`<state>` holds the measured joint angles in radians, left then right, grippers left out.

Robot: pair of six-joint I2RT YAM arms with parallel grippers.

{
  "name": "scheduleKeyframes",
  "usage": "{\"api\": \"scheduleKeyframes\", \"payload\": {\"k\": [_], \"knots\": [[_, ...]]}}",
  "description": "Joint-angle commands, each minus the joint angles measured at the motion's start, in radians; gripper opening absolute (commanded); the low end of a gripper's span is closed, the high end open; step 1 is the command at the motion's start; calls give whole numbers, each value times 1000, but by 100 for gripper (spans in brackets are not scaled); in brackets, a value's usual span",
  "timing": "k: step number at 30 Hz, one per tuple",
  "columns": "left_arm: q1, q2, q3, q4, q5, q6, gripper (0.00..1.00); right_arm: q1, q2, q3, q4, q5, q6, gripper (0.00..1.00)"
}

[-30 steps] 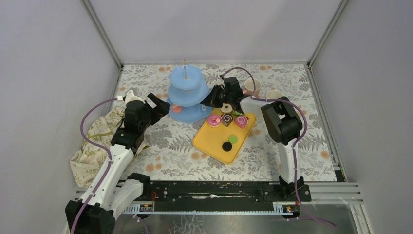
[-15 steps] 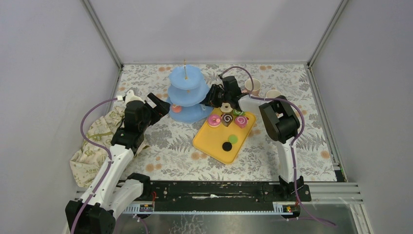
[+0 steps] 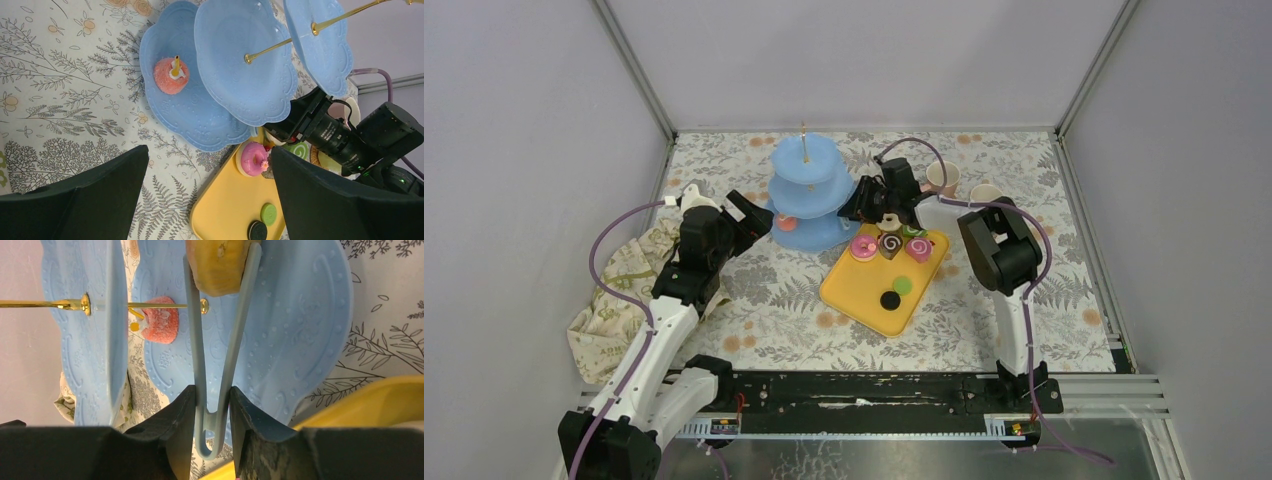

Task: Serve the afternoon tea
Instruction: Place the desert on the desert table.

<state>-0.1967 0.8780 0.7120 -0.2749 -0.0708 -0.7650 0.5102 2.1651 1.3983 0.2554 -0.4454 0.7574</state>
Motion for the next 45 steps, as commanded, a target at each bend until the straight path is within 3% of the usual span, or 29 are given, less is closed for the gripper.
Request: {"api": "scheduleKeyframes", "payload": {"k": [1,26,45], "knots": [[-7,-1,12,65,3,15,100,-4,-90,-17,16,11,-20,36],[-7,-11,12,68,17,0,100,-3,-220,-159,16,57,-28,33],[-7,-15,18,68,20,3,100,-4,-267,-190,-54,136,-56,0]]}}
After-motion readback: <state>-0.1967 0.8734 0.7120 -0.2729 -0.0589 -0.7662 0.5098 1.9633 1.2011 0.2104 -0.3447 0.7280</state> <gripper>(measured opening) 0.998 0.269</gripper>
